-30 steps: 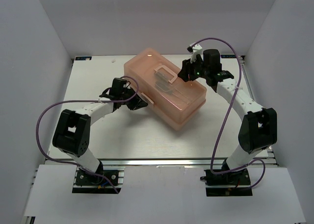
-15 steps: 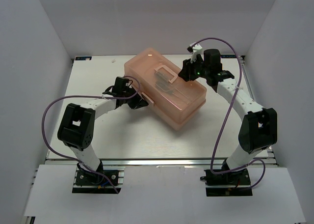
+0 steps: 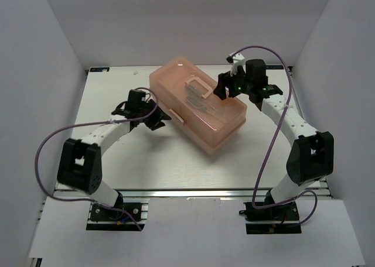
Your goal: Sort the tools into containers
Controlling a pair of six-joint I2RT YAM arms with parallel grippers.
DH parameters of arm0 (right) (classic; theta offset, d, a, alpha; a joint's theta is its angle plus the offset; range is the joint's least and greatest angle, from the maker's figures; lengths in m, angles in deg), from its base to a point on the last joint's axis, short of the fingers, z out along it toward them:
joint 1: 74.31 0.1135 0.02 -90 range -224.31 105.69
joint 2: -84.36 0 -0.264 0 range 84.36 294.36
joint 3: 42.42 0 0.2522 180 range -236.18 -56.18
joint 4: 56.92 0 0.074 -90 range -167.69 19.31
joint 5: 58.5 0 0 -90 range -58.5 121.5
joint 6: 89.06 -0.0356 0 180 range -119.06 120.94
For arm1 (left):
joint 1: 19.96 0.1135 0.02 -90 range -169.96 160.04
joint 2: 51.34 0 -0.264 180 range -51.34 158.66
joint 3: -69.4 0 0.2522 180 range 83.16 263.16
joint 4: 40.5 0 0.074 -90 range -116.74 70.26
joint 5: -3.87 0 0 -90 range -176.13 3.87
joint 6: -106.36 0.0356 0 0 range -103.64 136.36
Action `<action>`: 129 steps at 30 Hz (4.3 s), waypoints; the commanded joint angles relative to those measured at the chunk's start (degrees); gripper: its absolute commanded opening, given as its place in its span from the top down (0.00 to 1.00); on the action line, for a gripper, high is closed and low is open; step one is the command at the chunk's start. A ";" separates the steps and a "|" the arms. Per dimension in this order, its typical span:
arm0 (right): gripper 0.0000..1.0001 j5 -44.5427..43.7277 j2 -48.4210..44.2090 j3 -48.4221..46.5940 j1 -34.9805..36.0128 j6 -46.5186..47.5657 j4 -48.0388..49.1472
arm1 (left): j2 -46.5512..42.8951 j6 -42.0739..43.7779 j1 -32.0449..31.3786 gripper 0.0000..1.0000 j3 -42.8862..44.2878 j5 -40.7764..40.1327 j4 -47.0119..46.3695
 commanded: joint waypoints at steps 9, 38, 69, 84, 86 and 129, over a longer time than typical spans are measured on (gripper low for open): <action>0.26 0.81 -6.55 -6.20 -4.00 8.45 0.30 | -23.84 6.93 7.21 0.63 -7.31 -8.07 5.12; 0.63 -20.93 13.23 -18.78 23.15 19.81 -13.75 | -60.17 5.27 7.56 0.43 -20.33 -20.38 15.40; 0.52 -15.61 2.94 1.53 23.68 11.02 -23.60 | -53.76 3.95 7.47 0.43 -24.72 -13.09 4.50; 0.53 -26.13 9.26 -1.81 25.18 7.87 -21.67 | -52.00 4.13 7.56 0.42 -24.64 -12.91 3.18; 0.60 -30.69 11.02 -1.81 25.09 3.66 -21.75 | -51.82 4.22 7.47 0.42 -24.37 -13.00 3.45; 0.47 2.07 -18.33 14.80 6.10 20.41 -11.66 | -25.21 2.81 7.21 0.44 -15.86 -0.26 -21.95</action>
